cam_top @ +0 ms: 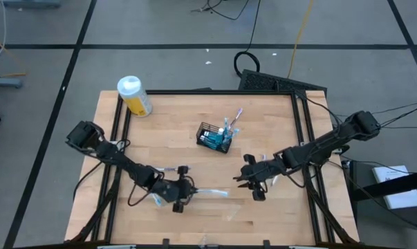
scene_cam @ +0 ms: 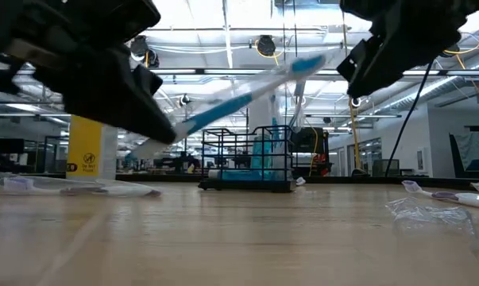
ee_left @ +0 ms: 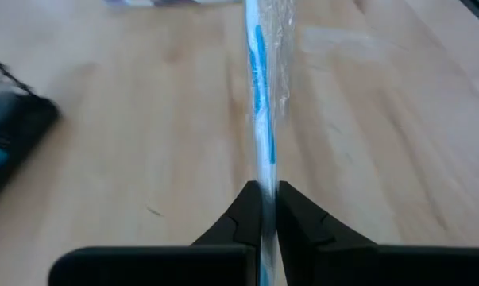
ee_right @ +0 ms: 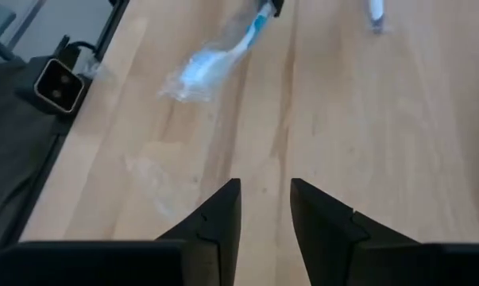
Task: Pick & Place toothbrushing station
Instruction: Put the blue toothbrush into the wire organizer
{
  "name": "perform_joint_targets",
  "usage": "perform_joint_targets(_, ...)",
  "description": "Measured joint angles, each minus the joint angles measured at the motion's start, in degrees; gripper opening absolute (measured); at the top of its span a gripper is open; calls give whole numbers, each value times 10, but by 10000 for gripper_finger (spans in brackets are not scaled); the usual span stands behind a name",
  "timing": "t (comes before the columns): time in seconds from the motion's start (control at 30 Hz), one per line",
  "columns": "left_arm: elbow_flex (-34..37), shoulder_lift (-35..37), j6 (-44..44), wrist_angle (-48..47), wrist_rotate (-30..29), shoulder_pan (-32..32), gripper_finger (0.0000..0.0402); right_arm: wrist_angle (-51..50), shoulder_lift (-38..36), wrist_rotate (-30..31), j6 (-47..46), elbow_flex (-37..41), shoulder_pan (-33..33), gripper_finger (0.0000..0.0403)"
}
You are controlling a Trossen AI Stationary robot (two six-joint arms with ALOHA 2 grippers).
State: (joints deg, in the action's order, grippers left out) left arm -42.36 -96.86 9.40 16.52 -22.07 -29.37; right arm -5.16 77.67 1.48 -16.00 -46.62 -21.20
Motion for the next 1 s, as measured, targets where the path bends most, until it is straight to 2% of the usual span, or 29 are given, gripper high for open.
perform_joint_targets(0.17, 48, 1, -18, 110, -26, 24, 18, 35, 0, 2, 11, 6, 24, 100)
perform_joint_targets(0.33, 105, 1, -31, 243, -27, 51, 18, 95, 0, 0, 70, 7, 29, 100)
perform_joint_targets(0.47, 133, 1, -33, 306, -27, 69, 18, 128, 0, 0, 103, 7, 43, 100)
perform_joint_targets(0.6, 138, 1, -38, 317, -17, 78, 18, 131, 0, 7, 107, 7, 68, 112)
perform_joint_targets(0.8, 138, 1, -43, 314, -4, 85, 18, 137, 0, 12, 124, 7, 100, 160)
perform_joint_targets(1.0, 138, 1, -43, 304, -3, 90, 18, 138, -7, -30, 126, 5, 110, 197)
